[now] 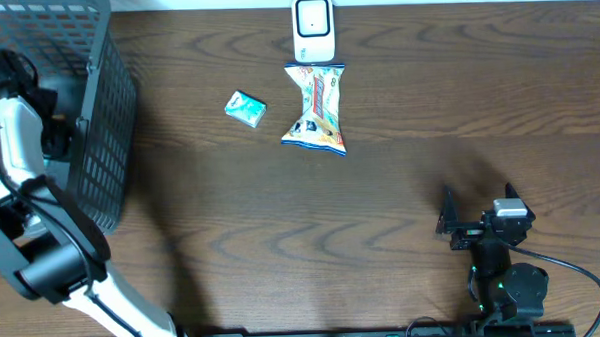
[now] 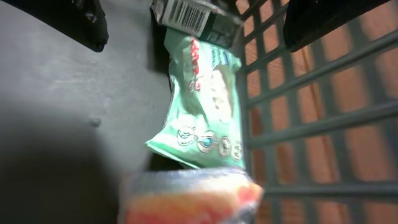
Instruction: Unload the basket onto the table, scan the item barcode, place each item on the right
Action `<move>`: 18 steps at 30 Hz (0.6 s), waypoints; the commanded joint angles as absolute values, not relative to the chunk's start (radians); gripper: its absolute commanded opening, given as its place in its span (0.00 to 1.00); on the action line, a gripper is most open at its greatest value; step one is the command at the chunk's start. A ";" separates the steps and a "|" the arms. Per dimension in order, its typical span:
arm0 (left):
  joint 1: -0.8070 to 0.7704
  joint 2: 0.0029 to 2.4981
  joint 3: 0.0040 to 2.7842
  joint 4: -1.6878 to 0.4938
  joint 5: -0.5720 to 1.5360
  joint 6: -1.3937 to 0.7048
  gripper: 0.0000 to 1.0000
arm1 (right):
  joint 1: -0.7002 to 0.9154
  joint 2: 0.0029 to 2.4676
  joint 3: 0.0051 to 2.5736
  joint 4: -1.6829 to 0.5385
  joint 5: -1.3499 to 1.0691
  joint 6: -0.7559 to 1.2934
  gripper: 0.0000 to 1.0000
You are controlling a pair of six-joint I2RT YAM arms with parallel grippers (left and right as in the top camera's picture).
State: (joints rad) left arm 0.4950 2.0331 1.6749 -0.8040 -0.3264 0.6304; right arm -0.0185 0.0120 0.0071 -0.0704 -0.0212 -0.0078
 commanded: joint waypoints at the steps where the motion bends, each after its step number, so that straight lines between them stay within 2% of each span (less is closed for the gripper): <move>1: 0.501 2.078 1.667 -0.791 -0.384 0.652 0.88 | -0.022 0.006 0.006 -0.075 -0.014 0.003 0.99; 18: 0.501 2.161 1.666 -0.641 -0.387 0.659 0.83 | -0.022 0.006 0.006 -0.075 -0.014 0.003 0.99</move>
State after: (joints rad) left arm 0.4973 2.1147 1.6684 -0.6449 -0.3733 0.6529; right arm -0.0185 0.0120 0.0071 -0.0708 -0.0212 -0.0078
